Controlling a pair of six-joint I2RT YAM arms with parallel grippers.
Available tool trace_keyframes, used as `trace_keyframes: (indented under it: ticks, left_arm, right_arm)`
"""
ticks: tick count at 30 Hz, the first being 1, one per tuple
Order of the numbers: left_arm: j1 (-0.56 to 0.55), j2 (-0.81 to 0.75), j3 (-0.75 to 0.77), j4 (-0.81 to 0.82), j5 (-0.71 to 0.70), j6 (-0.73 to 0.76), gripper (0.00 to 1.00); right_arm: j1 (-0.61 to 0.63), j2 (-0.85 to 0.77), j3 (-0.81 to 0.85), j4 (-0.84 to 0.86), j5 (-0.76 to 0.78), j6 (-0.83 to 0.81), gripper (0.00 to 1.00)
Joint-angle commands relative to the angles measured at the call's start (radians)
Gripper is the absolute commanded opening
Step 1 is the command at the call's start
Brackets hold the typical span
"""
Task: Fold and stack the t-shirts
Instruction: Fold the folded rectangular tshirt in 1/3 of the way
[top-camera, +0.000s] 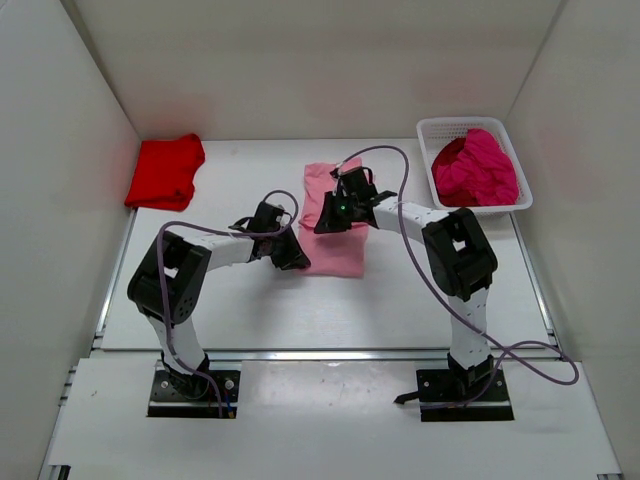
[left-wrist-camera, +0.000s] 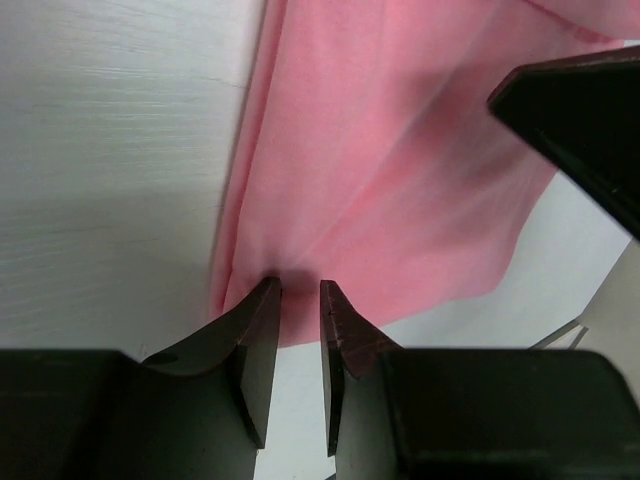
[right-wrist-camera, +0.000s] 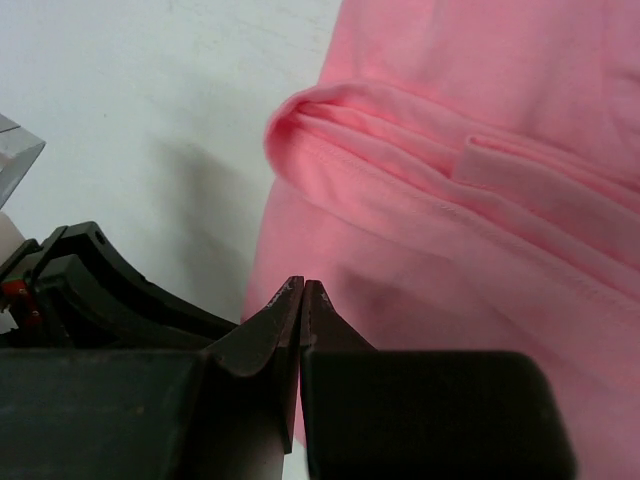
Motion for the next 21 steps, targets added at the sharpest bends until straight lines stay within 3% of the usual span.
trace_keyframes:
  ticks: [1, 15, 21]
  left_arm:
    - [0.019, -0.055, -0.029, -0.029, -0.009, 0.017, 0.34]
    - [0.015, -0.021, -0.119, 0.028, 0.048, 0.031, 0.38]
    - [0.021, -0.015, -0.099, 0.031, 0.028, 0.032, 0.38]
  right_arm:
    - [-0.029, 0.005, 0.026, 0.025, -0.03, -0.006, 0.0]
    - [-0.025, 0.086, 0.07, -0.055, -0.102, -0.051, 0.0]
    - [-0.045, 0.19, 0.225, -0.104, -0.029, -0.066, 0.0]
